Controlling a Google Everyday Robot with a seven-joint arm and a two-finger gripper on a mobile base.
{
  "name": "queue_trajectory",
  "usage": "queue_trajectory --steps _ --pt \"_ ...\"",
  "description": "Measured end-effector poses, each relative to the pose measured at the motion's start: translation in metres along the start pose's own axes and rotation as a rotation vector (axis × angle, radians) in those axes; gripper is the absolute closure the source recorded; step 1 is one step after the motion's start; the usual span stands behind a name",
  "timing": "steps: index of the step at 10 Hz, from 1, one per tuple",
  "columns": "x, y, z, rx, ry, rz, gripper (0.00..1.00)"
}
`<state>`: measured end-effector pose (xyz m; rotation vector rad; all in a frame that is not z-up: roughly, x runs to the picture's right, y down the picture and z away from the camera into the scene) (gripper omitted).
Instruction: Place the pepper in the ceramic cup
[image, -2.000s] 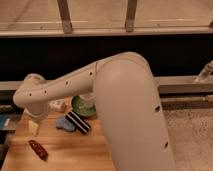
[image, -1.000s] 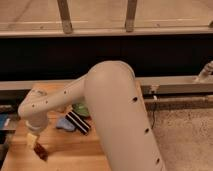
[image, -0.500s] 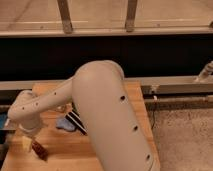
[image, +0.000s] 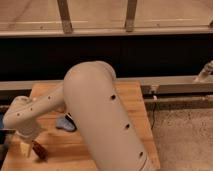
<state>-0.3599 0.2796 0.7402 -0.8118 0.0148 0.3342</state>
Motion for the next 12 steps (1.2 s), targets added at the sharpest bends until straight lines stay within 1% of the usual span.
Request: queue_trajectory --steps 1,3,5,6,7,9,11,12 --pt "0.000 0.001 0.007 -0.009 -0.002 0.002 0.20" --pt "0.002 0.000 0.030 -0.043 -0.022 0.014 0.20" --pt "0.000 0.004 0.037 -0.059 -0.033 0.009 0.21" --pt "0.000 0.003 0.035 -0.056 -0.033 0.010 0.29" --pt "0.001 0.000 0.033 -0.053 -0.034 0.011 0.38" --pt "0.002 -0.002 0.031 -0.051 -0.033 0.014 0.60" --pt "0.001 -0.002 0.028 -0.052 -0.034 0.016 0.78" --pt "0.002 0.000 0.028 -0.056 -0.032 0.013 0.90"
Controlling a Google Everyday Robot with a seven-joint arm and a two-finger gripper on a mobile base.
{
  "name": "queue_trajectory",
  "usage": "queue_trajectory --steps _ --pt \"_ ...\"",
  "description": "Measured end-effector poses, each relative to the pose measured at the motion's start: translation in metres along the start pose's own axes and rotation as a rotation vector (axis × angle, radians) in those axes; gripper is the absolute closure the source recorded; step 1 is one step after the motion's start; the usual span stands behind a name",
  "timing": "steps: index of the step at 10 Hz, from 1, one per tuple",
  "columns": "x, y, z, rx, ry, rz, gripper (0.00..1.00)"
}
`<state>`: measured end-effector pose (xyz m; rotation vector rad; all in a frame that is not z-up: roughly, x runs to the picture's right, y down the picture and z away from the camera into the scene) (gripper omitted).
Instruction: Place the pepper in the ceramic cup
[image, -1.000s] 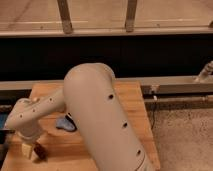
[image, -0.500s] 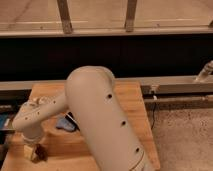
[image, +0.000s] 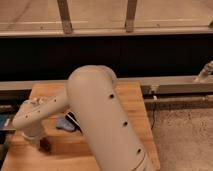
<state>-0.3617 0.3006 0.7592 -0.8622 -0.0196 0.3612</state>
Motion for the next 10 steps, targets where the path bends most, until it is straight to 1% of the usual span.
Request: queue_trajectory --steps 1,2,4,6,7,8,9,10 --pt "0.000 0.000 0.000 0.002 0.001 -0.001 0.98" --pt "0.001 -0.001 0.000 0.003 -0.001 0.000 1.00" --pt "0.001 0.006 0.001 0.033 -0.005 0.018 1.00" --pt "0.001 0.006 0.000 0.032 -0.008 0.020 1.00" --pt "0.001 0.006 -0.002 0.038 -0.009 0.018 1.00" --pt "-0.002 0.003 -0.012 0.059 -0.023 0.016 1.00" --pt "0.000 -0.006 -0.023 0.081 -0.027 0.021 1.00" --pt "0.000 -0.019 -0.047 0.112 -0.050 0.023 1.00"
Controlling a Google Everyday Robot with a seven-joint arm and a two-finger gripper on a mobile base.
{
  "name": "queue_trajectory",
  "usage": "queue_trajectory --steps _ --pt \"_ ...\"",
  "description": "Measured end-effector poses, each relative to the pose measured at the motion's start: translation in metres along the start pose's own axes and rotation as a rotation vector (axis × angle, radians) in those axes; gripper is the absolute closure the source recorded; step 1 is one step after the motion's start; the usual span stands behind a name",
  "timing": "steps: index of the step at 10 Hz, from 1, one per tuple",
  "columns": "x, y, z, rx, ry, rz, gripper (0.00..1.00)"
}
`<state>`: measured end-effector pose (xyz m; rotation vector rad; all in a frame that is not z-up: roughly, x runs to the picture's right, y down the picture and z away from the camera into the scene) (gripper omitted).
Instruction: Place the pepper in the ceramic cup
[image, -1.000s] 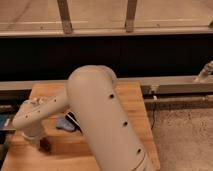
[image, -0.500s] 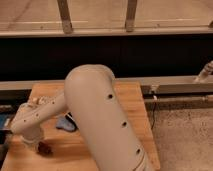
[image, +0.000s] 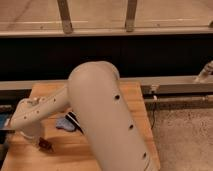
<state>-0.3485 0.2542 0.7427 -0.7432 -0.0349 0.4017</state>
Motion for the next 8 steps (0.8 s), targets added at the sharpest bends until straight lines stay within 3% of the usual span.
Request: queue_trajectory --steps 5,8 --pt "-0.003 -0.049 -0.089 0.119 -0.120 0.025 1.00" --pt "-0.003 -0.050 -0.091 0.125 -0.129 0.027 1.00"
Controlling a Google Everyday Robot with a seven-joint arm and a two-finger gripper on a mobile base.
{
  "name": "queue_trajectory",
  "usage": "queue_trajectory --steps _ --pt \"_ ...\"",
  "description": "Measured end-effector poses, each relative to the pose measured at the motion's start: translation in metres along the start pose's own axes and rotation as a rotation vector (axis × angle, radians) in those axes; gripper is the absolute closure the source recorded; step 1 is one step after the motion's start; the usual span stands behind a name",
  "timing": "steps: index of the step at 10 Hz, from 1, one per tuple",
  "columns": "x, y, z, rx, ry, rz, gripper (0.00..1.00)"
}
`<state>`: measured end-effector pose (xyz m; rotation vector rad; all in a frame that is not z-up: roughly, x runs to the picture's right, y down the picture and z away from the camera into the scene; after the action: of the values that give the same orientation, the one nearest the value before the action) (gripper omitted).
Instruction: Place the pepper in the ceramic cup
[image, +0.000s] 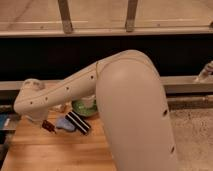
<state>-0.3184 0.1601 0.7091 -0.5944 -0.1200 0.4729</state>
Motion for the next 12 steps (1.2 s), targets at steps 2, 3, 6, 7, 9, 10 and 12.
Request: queue_trajectory --steps 2,3,6,7,9,10,12 --pt "0.000 0.002 0.000 -0.001 0.000 -0.001 1.00" --pt "0.000 -0.001 -0.002 0.011 -0.012 0.007 1.00" --pt "-0.002 -0.032 -0.032 0.080 -0.079 0.041 1.00" --pt "-0.004 -0.051 -0.047 0.108 -0.102 0.049 1.00" --pt "-0.007 -0.094 -0.075 0.166 -0.140 0.066 1.00" --pt "-0.010 -0.114 -0.087 0.191 -0.159 0.072 1.00" --pt "-0.010 -0.163 -0.113 0.238 -0.215 0.094 1.00"
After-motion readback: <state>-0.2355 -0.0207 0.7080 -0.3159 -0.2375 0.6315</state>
